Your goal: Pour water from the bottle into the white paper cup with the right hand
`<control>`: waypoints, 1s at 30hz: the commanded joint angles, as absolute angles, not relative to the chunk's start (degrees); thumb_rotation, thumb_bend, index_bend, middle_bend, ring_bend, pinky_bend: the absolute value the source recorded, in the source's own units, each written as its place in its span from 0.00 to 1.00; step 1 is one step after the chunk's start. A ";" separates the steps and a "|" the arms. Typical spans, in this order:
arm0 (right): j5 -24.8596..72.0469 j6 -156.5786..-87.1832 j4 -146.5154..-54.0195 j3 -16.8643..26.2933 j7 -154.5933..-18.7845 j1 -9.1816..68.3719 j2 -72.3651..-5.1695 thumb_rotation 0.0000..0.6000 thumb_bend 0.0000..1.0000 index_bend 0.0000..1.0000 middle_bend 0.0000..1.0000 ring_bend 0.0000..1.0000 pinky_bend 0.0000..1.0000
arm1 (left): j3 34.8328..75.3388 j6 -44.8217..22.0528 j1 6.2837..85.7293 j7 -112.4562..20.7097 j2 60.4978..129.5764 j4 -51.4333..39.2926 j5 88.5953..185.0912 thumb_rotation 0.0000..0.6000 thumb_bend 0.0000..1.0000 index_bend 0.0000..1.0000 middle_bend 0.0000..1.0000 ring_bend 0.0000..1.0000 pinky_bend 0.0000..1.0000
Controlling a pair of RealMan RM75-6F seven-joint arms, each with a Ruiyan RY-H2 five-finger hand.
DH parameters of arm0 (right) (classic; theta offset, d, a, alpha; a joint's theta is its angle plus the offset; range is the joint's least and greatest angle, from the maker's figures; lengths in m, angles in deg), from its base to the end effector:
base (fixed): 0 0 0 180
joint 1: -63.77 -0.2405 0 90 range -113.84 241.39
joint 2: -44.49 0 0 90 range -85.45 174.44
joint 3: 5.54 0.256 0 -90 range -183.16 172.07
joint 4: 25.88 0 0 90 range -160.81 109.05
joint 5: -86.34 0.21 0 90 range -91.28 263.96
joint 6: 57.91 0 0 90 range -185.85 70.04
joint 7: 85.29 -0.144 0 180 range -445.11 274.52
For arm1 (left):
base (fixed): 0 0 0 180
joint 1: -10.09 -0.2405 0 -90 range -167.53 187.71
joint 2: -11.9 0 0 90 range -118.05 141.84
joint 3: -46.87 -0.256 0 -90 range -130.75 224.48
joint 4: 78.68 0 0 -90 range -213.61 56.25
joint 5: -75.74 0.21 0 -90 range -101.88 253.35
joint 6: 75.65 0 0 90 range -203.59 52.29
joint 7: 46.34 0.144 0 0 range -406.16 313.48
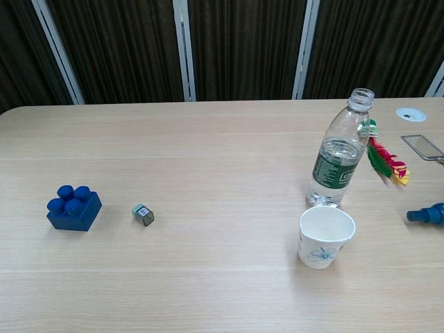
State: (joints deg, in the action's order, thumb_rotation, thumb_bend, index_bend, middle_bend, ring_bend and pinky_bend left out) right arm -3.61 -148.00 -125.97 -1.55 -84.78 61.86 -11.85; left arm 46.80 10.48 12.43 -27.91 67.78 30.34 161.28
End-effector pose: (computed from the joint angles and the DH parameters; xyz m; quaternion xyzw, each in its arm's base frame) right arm -0.2858 -0.1676 0.1989 0.5885 -0.3518 0.4174 0.5964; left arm -0.2740 0.1543 0.1747 -0.6278 -0.3589 -0.3108 0.6168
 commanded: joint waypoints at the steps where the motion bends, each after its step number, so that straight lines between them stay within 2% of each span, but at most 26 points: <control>1: -3.52 -147.91 -126.10 -1.62 -84.67 61.89 -11.83 1.00 0.00 0.00 0.00 0.00 0.00 | 46.75 10.55 12.37 -28.03 67.74 30.32 161.37 1.00 0.00 0.00 0.00 0.00 0.00; 8: -2.13 -145.66 -126.18 -1.64 -85.51 61.18 -11.71 1.00 0.00 0.00 0.00 0.00 0.00 | 46.83 10.41 12.48 -28.11 67.77 30.31 161.48 1.00 0.00 0.00 0.00 0.00 0.00; 13: -0.41 -136.30 -123.74 -1.31 -98.42 56.56 -10.81 1.00 0.00 0.00 0.00 0.00 0.00 | 46.95 9.70 12.96 -27.48 68.27 30.14 161.41 1.00 0.00 0.00 0.00 0.00 0.00; 15: -1.08 -130.40 -118.22 -1.20 -106.06 52.84 -12.27 1.00 0.00 0.00 0.00 0.00 0.00 | 47.31 9.24 13.34 -27.15 68.48 30.30 160.82 1.00 0.00 0.00 0.00 0.00 0.00; 21: -4.50 -119.63 -104.42 -2.22 -122.00 44.93 -18.71 1.00 0.00 0.00 0.00 0.00 0.00 | 48.16 7.91 14.33 -24.48 69.85 30.03 158.63 1.00 0.00 0.00 0.00 0.00 0.00; 26: -9.71 -117.83 -91.78 -3.75 -136.25 39.28 -25.78 1.00 0.00 0.00 0.00 0.00 0.00 | 49.72 8.12 14.80 -21.97 71.13 30.35 155.24 1.00 0.00 0.00 0.00 0.00 0.00; 30: -11.52 -117.08 -86.56 -4.46 -140.96 36.04 -29.80 1.00 0.00 0.00 0.00 0.00 0.00 | 50.65 8.29 15.09 -20.33 72.02 29.99 152.84 1.00 0.00 0.00 0.00 0.00 0.00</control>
